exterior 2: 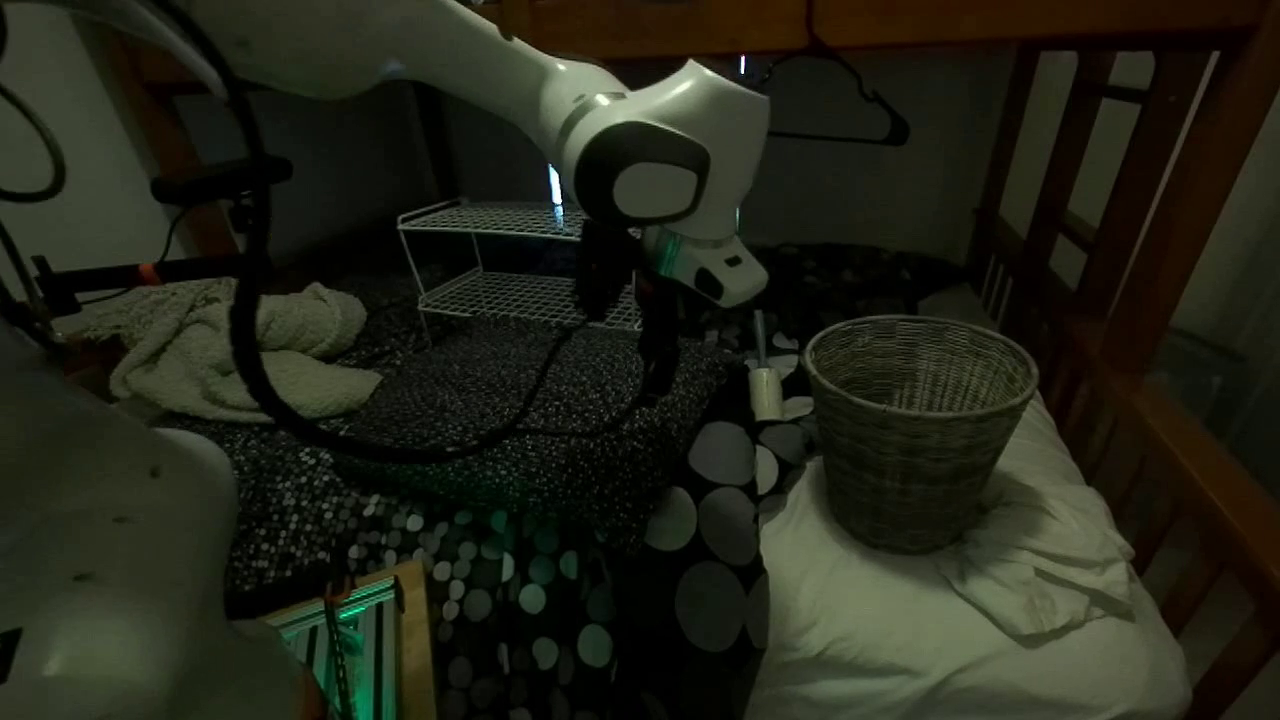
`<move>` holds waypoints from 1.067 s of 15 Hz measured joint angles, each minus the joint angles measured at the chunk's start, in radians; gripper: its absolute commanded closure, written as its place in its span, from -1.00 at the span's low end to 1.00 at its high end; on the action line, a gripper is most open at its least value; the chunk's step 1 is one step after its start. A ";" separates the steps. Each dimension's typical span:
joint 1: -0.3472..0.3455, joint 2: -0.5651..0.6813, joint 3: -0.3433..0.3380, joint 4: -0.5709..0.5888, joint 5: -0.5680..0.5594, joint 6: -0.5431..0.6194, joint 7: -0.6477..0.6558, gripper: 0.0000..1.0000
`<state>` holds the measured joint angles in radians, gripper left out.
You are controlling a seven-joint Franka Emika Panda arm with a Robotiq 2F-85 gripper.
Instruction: Pick up the lint roller and put it on the top white rack
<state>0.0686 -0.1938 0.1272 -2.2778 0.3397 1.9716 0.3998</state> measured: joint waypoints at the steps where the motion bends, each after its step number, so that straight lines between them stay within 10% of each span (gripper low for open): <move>1: -0.013 0.055 -0.008 0.034 -0.033 0.032 -0.003 -1.00; 6: -0.003 0.342 -0.014 0.314 -0.248 0.080 -0.058 -1.00; 16: 0.100 0.571 0.059 0.631 -0.225 0.047 -0.247 -1.00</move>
<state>0.1685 0.3769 0.1865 -1.6464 0.1151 2.0184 0.1530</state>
